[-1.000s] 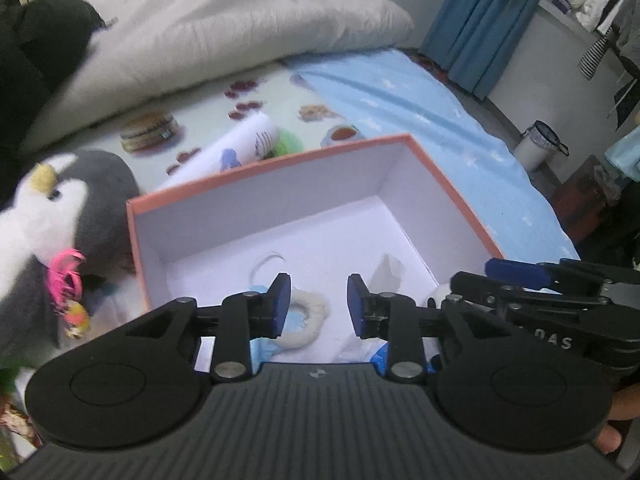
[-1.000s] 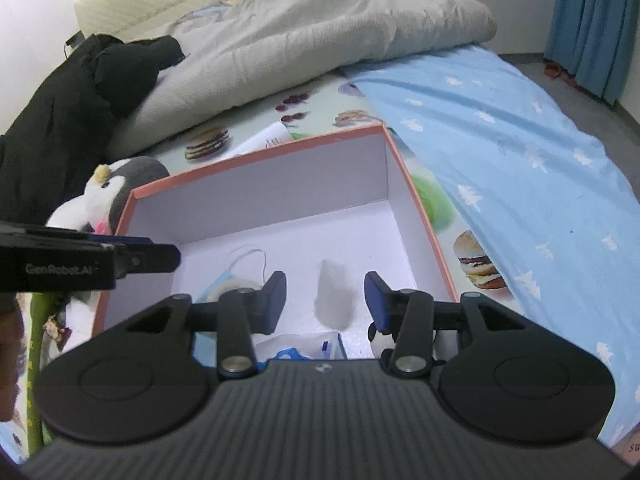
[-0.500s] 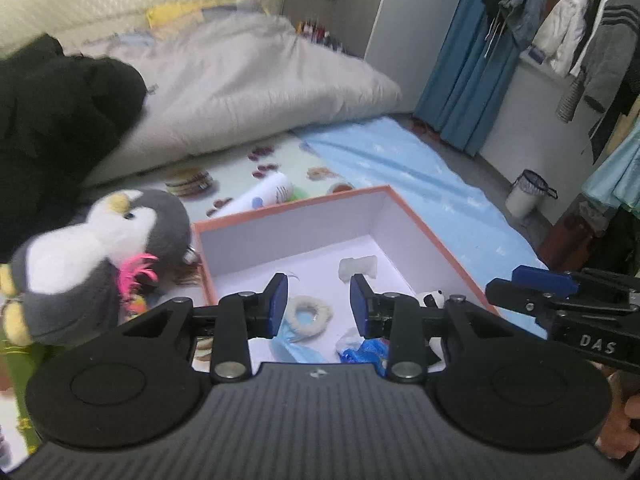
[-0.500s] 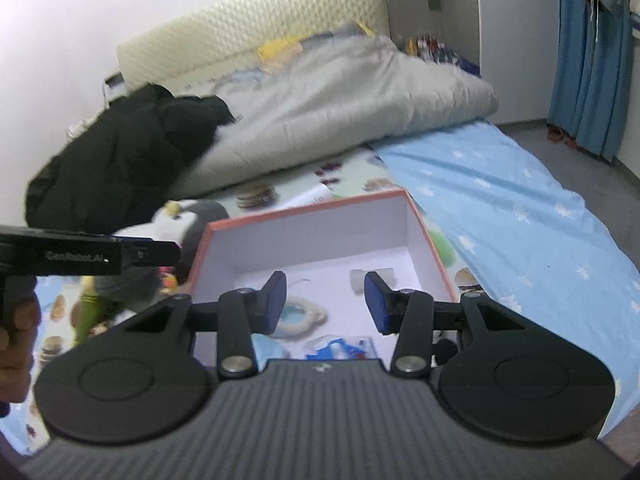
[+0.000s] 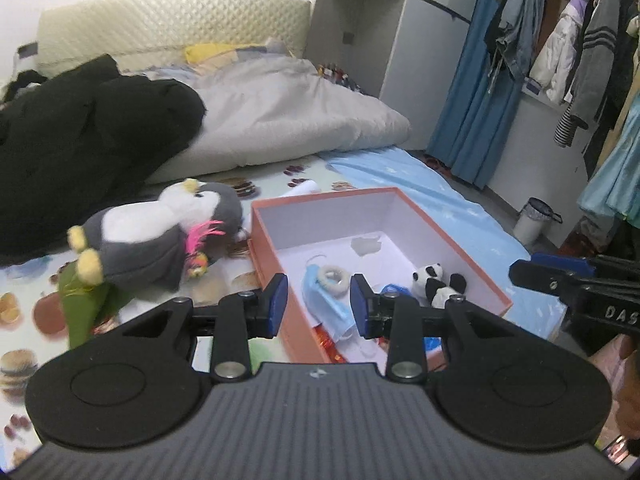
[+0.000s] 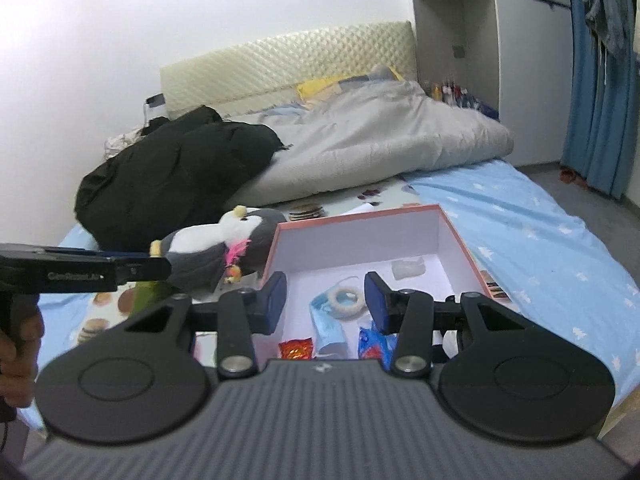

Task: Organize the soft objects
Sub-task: 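Move both open tools back toward the snack packet and white tissue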

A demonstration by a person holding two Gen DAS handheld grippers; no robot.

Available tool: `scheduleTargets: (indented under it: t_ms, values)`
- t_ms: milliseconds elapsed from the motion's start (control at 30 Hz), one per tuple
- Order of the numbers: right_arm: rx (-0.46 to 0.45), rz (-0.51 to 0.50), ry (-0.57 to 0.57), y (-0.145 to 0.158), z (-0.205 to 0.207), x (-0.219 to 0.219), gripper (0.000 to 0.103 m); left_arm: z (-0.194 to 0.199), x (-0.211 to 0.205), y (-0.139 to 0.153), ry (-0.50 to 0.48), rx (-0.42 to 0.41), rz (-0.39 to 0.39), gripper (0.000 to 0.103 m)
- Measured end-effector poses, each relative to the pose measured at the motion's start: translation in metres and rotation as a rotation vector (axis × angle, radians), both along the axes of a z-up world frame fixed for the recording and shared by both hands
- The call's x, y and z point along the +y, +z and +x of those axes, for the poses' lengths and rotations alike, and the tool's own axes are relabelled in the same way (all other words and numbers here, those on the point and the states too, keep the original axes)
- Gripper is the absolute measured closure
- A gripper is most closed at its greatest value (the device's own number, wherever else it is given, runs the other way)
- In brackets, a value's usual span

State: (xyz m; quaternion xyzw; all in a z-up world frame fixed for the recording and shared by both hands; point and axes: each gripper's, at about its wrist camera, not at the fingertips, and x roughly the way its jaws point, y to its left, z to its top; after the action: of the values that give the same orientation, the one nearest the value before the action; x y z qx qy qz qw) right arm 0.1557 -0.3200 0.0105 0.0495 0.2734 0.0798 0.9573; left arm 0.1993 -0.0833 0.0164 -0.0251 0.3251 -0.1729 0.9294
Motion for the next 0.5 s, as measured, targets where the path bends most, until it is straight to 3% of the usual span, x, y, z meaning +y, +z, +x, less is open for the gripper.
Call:
scheduleTargets:
  t_ms: [500]
  values:
    - [-0.012, 0.026, 0.046, -0.032, -0.095, 0.044, 0.057, -0.118, 0.032, -0.009, 0.120, -0.038, 0.021, 0.063]
